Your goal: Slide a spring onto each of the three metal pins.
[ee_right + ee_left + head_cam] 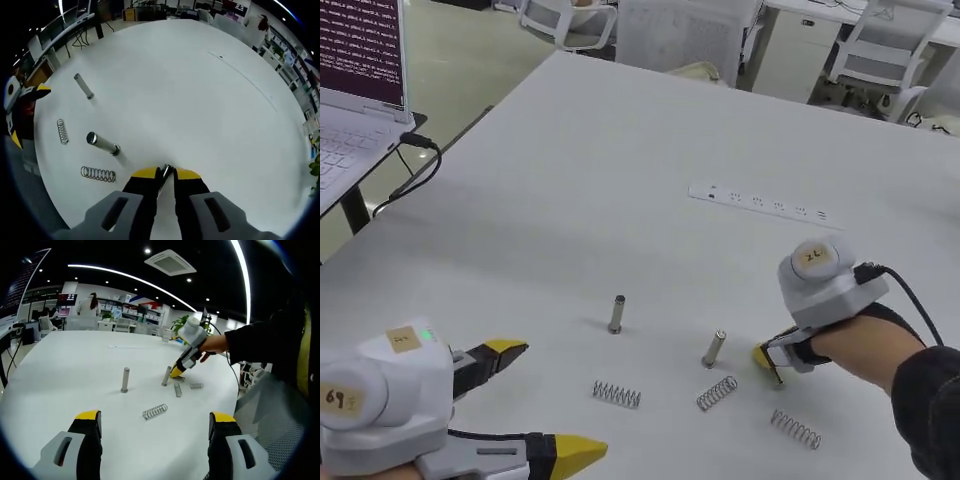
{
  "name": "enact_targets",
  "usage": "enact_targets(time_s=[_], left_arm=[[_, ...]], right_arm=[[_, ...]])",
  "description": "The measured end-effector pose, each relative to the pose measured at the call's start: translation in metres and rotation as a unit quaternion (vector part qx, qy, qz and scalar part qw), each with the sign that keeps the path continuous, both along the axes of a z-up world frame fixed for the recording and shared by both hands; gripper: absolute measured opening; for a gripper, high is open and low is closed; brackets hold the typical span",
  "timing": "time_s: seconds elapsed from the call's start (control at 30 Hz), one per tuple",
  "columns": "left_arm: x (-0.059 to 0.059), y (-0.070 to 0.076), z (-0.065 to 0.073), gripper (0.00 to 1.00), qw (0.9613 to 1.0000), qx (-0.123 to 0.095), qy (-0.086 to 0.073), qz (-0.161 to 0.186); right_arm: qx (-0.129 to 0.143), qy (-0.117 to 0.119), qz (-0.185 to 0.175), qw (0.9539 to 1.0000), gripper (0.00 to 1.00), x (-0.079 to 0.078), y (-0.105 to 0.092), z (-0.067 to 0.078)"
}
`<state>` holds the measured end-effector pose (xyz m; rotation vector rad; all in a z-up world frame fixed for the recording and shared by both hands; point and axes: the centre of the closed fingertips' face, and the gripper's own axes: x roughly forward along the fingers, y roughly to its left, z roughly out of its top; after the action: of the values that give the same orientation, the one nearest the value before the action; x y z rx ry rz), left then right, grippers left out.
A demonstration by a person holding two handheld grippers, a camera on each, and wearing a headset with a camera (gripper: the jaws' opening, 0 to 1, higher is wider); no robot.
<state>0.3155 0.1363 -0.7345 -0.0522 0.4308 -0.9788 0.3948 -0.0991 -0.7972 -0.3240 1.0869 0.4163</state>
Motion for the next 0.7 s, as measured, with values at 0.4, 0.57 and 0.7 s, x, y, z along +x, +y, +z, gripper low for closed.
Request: enact_targets(time_s=[0.4,0.57,0.7], left_arm=[[0.0009,0.0003,0.0000,0.86,1.0000,-0.001,-0.001,0.001],[0.0006,-0.0012,0.0011,0.85,1.0000,-0.001,-0.003,0.000],[-0.0005,-0.0012,0.0011,0.85,1.0000,0.001,-0.004,-0.001]], right_arm=[[0.005,0.027,-0.043,0.9987,0.06,0.0024,-0.0037,-0.0014],[0.004,0.025,-0.046,0.9986,0.05,0.0015,-0.0033,-0.0011],[0.002,0.011,-0.042,0.9991,0.05,0.0001,-0.0030,-0.0010]])
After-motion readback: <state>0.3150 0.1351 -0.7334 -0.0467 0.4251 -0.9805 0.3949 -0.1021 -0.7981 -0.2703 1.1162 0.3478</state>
